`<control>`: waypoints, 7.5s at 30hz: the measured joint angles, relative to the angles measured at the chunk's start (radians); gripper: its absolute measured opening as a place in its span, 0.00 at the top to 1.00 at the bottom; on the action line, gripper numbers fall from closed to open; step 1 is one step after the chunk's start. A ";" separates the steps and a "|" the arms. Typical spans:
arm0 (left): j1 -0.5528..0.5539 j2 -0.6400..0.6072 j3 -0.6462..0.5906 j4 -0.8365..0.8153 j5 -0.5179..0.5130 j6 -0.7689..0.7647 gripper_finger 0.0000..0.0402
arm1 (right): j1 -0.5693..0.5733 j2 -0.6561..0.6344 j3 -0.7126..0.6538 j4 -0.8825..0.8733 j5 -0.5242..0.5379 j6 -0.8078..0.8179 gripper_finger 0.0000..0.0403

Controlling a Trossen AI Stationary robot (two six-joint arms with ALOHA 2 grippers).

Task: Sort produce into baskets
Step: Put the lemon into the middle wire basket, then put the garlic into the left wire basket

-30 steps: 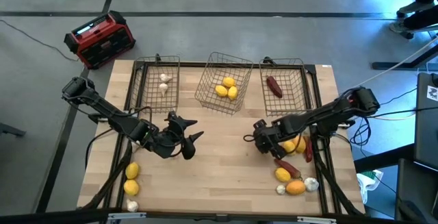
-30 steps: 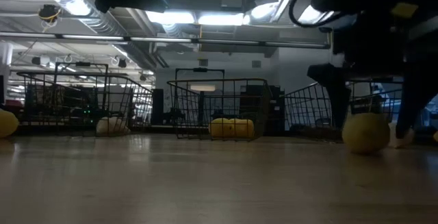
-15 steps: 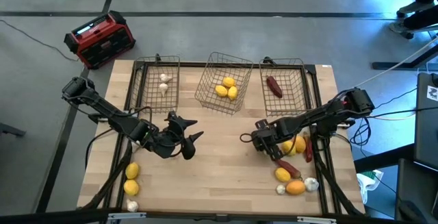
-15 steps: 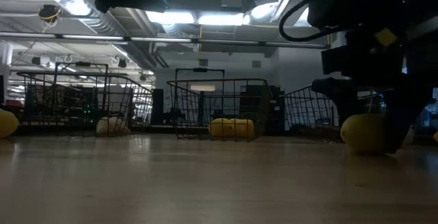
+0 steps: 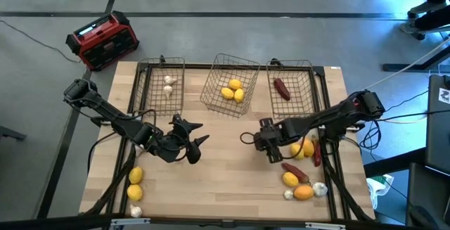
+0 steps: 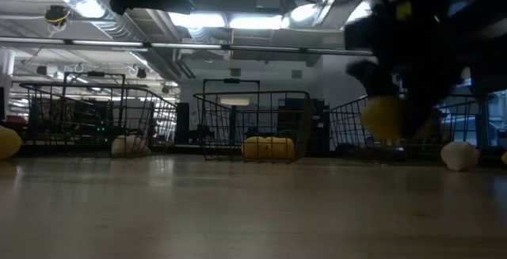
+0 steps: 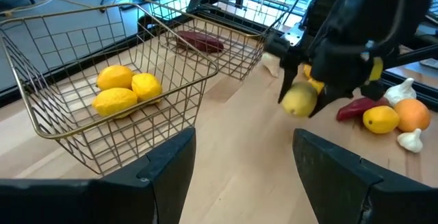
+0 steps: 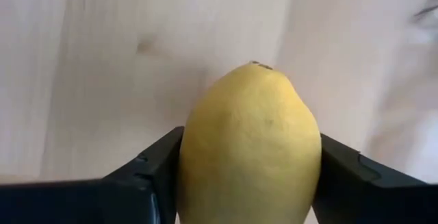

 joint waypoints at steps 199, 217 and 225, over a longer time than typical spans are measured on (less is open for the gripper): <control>-0.169 0.028 0.342 -0.922 0.645 -0.563 0.40 | -0.079 -0.065 -0.143 0.871 0.118 0.091 0.08; -0.171 0.046 0.159 -1.125 0.961 -1.010 0.40 | -0.080 -0.065 -0.143 0.894 0.118 0.085 0.08; -0.151 0.046 0.062 -1.106 1.053 -0.998 0.40 | -0.080 -0.065 -0.143 0.903 0.118 0.085 0.08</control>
